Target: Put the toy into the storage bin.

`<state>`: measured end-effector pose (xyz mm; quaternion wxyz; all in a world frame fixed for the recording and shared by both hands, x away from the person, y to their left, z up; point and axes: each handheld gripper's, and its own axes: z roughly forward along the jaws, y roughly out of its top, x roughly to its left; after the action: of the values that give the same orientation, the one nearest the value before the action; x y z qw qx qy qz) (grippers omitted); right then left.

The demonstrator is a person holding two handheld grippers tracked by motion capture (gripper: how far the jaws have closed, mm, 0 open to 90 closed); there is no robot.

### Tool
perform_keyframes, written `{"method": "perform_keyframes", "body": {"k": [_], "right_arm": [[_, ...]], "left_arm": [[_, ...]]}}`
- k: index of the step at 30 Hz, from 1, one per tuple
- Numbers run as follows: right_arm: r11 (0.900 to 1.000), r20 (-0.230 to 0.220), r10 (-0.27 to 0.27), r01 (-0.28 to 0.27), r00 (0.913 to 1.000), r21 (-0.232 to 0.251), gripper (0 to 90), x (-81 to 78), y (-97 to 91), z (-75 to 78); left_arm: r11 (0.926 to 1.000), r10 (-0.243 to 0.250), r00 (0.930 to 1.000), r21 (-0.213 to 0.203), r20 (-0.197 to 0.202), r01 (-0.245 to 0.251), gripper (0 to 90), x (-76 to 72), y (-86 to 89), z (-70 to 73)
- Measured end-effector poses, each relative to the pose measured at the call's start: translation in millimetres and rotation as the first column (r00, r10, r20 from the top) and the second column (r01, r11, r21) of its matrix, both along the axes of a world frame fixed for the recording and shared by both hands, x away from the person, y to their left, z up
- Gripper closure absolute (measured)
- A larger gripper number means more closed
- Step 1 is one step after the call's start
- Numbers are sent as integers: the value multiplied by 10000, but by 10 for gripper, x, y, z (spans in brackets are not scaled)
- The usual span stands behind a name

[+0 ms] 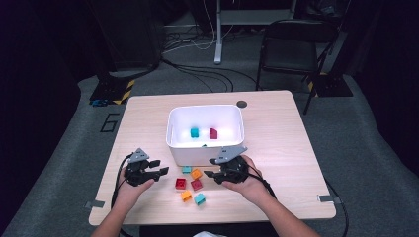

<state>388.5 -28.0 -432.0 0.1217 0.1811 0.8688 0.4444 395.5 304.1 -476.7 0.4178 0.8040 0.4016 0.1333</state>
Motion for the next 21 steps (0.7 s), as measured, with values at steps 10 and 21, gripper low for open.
{"method": "perform_keyframes", "body": {"k": [10,21], "right_arm": [[10000,-296,52,-51,9995,13,527,-30,-107,-190],[9992,-582,-326,338,9978,191,527,-19,-259,-342]], "left_arm": [[9991,-376,9992,208,-146,379,457,-100,-201,-3],[9967,-718,9966,342,-398,731,421,-158,-450,-127]]}}
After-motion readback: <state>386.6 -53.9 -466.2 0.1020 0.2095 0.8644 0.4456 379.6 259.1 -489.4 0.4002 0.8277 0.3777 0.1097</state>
